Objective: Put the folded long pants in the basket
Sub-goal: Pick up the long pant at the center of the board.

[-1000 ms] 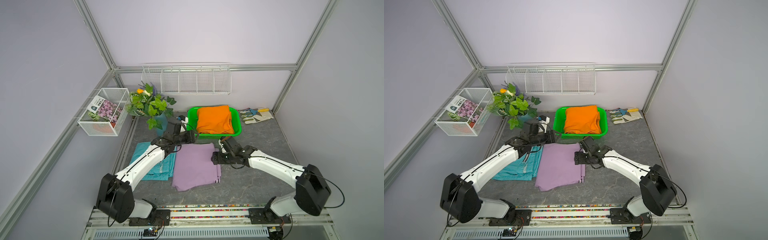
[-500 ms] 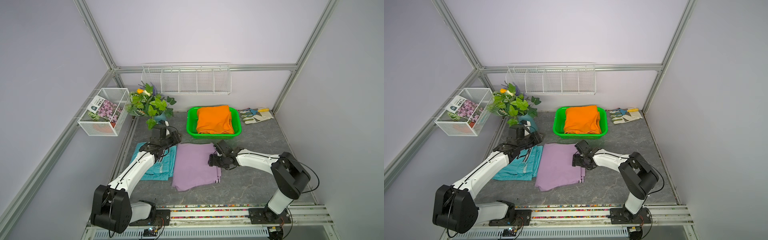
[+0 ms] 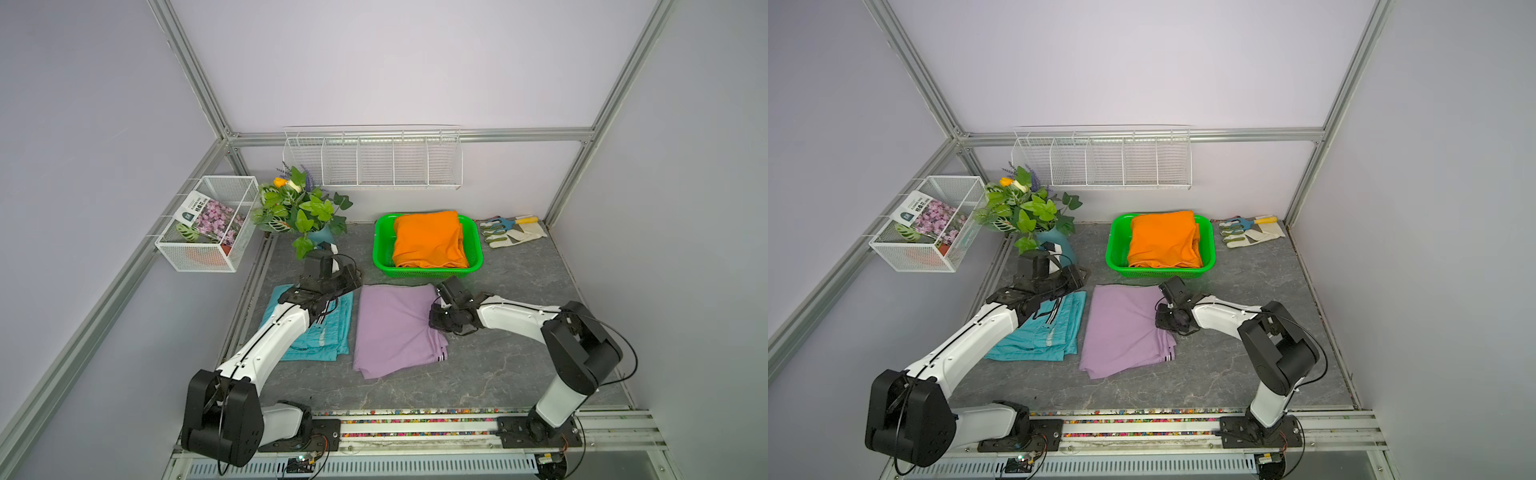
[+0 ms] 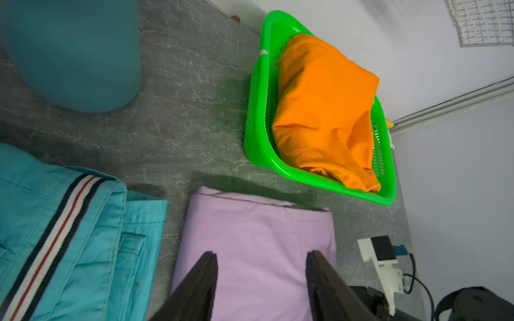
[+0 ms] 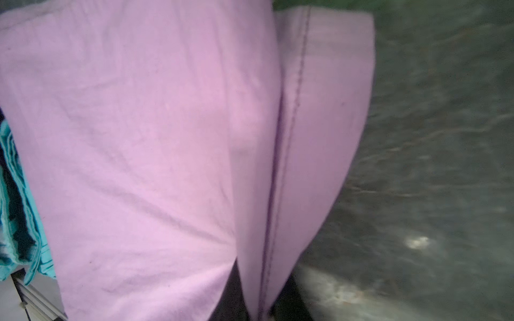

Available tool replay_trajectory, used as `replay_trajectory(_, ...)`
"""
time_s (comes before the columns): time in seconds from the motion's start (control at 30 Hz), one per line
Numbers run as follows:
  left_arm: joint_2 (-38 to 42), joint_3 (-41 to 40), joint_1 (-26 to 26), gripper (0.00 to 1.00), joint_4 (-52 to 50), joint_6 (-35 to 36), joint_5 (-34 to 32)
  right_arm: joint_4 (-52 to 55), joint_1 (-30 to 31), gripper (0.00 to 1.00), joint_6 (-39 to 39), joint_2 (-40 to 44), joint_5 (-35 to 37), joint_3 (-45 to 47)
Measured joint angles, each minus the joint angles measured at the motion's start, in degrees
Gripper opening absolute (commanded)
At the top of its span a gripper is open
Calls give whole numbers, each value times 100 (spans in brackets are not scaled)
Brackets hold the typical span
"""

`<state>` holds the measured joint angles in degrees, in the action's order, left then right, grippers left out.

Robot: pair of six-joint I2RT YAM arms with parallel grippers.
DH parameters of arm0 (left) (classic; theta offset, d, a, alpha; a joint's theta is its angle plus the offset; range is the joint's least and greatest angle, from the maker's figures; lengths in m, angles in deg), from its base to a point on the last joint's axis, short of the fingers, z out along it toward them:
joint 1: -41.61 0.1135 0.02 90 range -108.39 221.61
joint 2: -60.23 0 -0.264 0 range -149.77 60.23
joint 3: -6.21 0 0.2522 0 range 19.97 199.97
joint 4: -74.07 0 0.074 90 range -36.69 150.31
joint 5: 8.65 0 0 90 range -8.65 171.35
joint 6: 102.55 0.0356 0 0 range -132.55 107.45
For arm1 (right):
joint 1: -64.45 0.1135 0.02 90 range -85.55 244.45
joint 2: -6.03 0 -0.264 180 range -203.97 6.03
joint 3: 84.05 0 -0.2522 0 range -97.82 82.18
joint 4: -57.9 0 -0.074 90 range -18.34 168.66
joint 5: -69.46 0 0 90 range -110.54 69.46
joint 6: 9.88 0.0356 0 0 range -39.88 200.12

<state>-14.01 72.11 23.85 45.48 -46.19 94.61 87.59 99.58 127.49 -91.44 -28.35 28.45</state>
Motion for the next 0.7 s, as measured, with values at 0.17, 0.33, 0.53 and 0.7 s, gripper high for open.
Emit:
replay_trajectory(0.17,-35,-175,13,56,-146,122,407,498,-208,0,-365,197,232,-9)
replay_trajectory(0.33,-509,-358,13,56,-411,190,1001,1051,-374,0,-769,417,479,-11)
replay_trajectory(0.53,-1307,-444,-133,56,-538,291,1331,1145,-564,1,-957,553,426,125)
replay_trajectory(0.7,-1847,-400,-584,56,-472,289,1403,1126,-564,1,-955,551,365,125)
